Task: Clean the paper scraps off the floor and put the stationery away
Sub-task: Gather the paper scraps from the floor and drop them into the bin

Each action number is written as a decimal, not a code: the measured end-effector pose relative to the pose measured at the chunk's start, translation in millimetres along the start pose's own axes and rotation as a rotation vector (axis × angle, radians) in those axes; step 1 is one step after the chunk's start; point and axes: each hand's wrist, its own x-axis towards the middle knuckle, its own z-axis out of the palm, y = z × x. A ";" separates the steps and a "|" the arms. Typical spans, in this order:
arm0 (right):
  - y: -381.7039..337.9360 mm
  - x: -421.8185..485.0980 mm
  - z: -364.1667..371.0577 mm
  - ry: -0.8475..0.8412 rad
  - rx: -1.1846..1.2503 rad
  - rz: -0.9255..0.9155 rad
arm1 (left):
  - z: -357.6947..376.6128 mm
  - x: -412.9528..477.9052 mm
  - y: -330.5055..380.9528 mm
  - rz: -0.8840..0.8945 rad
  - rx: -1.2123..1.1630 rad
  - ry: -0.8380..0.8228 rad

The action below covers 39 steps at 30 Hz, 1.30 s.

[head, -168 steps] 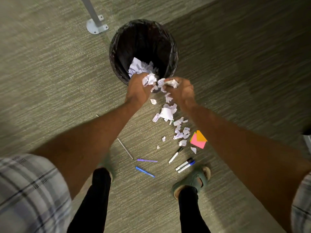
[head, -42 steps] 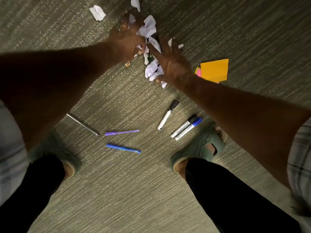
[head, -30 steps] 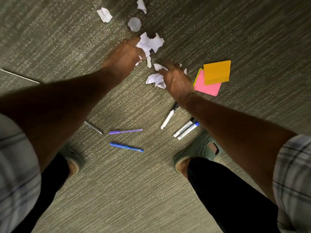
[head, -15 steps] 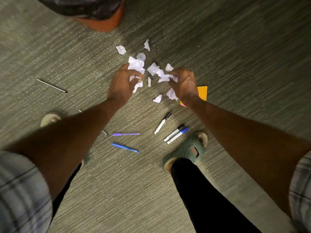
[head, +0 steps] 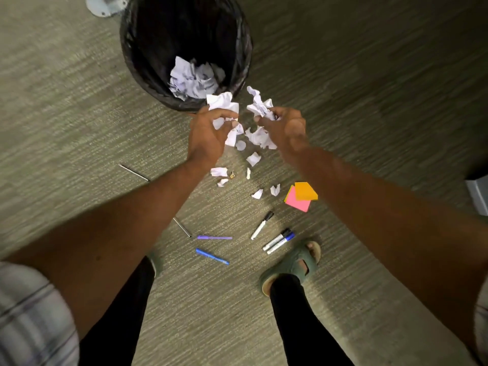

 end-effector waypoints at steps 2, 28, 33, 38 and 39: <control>-33.1 0.9 2.6 0.002 0.024 -0.004 | -20.0 12.6 16.4 -0.058 -0.074 0.035; -169.8 18.4 52.0 -0.243 0.746 0.351 | -128.7 112.9 50.7 -0.453 -0.400 -0.072; -141.4 20.4 37.9 -0.213 0.635 0.336 | -123.9 97.3 48.2 -0.429 -0.345 -0.084; -66.8 20.9 25.4 -0.179 0.347 0.233 | -103.1 62.0 20.3 -0.297 -0.127 -0.285; -46.9 20.7 22.1 -0.176 0.265 0.214 | -97.2 54.0 11.4 -0.264 -0.051 -0.368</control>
